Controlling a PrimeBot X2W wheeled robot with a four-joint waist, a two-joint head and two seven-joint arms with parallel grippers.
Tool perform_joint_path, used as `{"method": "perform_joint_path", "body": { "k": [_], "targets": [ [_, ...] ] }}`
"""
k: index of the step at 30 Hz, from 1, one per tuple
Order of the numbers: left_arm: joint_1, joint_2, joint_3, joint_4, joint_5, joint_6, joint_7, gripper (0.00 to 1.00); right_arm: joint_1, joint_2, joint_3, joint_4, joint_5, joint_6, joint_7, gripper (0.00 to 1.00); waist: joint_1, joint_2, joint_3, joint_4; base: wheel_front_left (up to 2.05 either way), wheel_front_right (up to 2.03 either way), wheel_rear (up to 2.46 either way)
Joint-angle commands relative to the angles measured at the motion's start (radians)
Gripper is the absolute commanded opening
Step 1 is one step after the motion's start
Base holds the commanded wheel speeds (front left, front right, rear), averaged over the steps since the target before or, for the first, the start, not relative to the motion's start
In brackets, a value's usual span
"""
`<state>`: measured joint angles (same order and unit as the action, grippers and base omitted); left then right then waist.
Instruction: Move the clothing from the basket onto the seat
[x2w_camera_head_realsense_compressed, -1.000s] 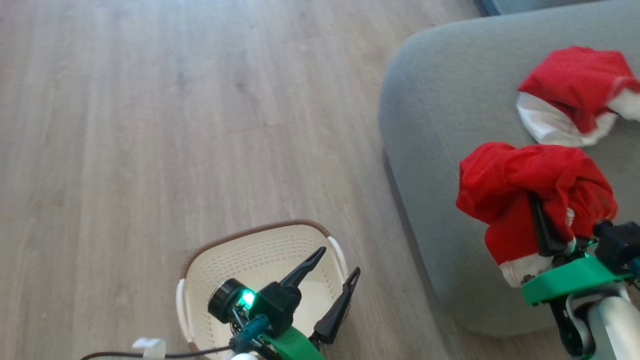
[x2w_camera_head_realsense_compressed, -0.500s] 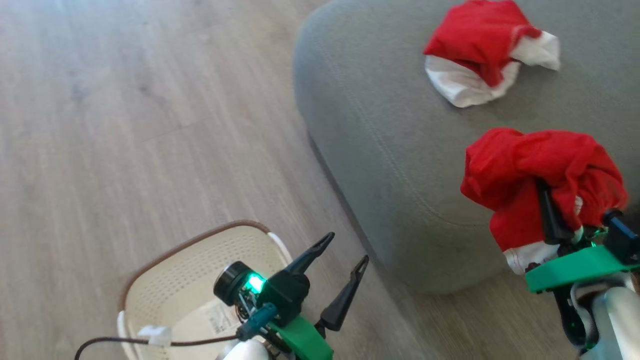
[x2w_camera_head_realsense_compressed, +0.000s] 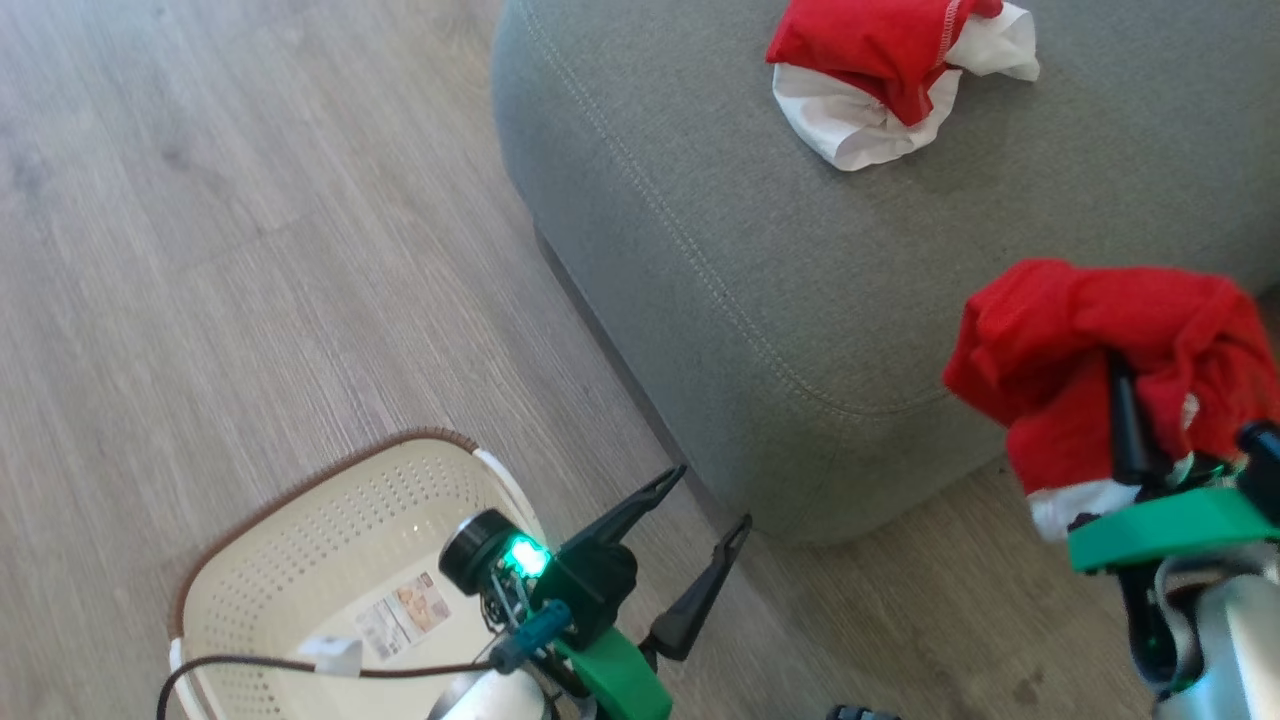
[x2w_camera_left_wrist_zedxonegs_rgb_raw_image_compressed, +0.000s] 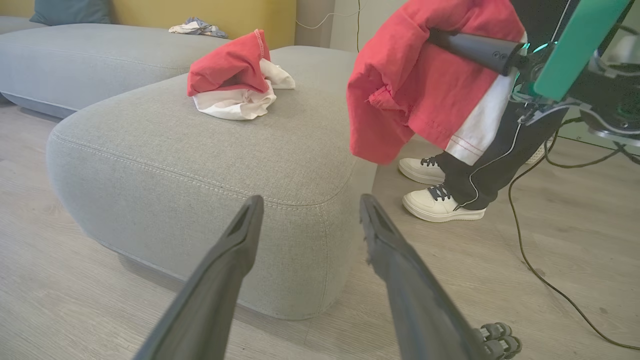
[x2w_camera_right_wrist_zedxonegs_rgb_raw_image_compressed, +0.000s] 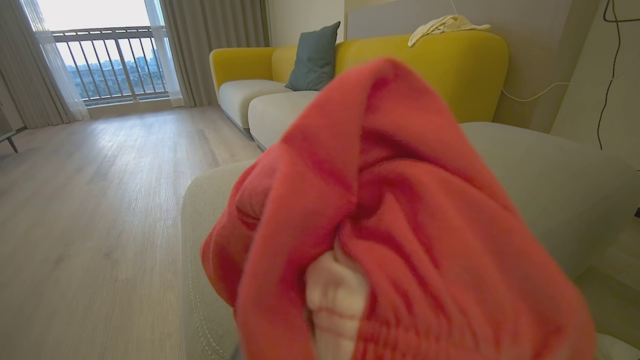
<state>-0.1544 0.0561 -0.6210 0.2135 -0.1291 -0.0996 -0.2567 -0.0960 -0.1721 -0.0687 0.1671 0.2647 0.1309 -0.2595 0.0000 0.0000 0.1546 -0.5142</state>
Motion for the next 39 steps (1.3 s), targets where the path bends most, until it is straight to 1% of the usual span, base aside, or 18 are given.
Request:
{"method": "perform_joint_path", "body": {
  "k": [1,4,6,11,13,16,23,26,28,29,35,39],
  "targets": [
    [-0.052,-0.006,0.018,-0.028,0.009,-0.003,-0.005,1.0,-0.057,-0.011,0.002,-0.038,-0.009,0.0,-0.002,0.0,0.0,0.0,0.013,0.006,0.0,0.0,0.0],
    [-0.066,-0.006,0.018,-0.024,0.016,-0.007,-0.005,1.0,-0.097,-0.002,-0.036,-0.055,0.014,0.0,-0.002,0.0,0.0,0.0,0.046,0.022,0.0,0.0,0.0],
    [-0.074,-0.006,0.021,-0.021,0.022,-0.008,-0.005,1.0,-0.138,-0.01,-0.06,-0.061,0.02,0.0,-0.002,0.0,0.0,0.0,0.068,0.03,0.0,0.0,0.0],
    [-0.116,-0.006,0.026,-0.009,0.052,-0.015,-0.005,1.0,-0.286,-0.057,-0.104,-0.079,0.026,0.0,-0.002,0.0,0.0,0.0,0.151,0.056,0.0,0.0,0.0],
    [-0.139,-0.004,0.032,-0.006,0.066,-0.018,-0.005,1.0,-0.354,-0.086,-0.121,-0.075,0.042,0.0,-0.002,0.0,0.0,0.0,0.194,0.067,0.0,0.0,0.0],
    [-0.171,0.015,0.03,-0.004,0.092,-0.021,-0.005,1.0,-0.454,-0.138,-0.144,-0.048,0.057,0.0,-0.002,0.0,0.0,0.0,0.253,0.082,0.0,0.0,0.0],
    [-0.221,0.048,0.011,0.001,0.113,-0.026,-0.005,1.0,-0.69,-0.251,-0.188,0.084,0.129,0.0,-0.002,0.0,0.0,0.0,0.368,0.113,0.0,0.0,0.0],
    [-0.238,0.066,0.003,-0.001,0.125,-0.027,-0.005,1.0,-0.769,-0.264,-0.21,0.16,0.157,0.0,-0.002,0.0,0.0,0.0,0.413,0.121,0.0,0.0,0.0],
    [-0.247,0.076,-0.004,-0.002,0.134,-0.027,-0.005,1.0,-0.817,-0.282,-0.213,0.218,0.154,0.0,-0.002,0.0,0.0,0.0,0.439,0.13,0.0,0.0,0.0],
    [-0.247,0.076,-0.004,-0.002,0.134,-0.027,-0.005,1.0,-0.817,-0.282,-0.213,0.218,0.154,0.0,-0.002,0.0,0.0,0.0,0.439,0.13,0.0,0.0,0.0],
    [-0.276,0.091,-0.012,-0.009,0.141,-0.022,-0.005,1.0,-0.963,-0.324,-0.198,0.352,0.17,0.0,-0.002,0.0,0.0,0.0,0.506,0.165,0.0,0.0,0.0],
    [-0.296,0.091,-0.02,-0.015,0.143,-0.015,-0.005,1.0,-1.038,-0.362,-0.193,0.433,0.161,0.0,-0.002,0.0,0.0,0.0,0.542,0.199,0.0,0.0,0.0]
  ]
}}
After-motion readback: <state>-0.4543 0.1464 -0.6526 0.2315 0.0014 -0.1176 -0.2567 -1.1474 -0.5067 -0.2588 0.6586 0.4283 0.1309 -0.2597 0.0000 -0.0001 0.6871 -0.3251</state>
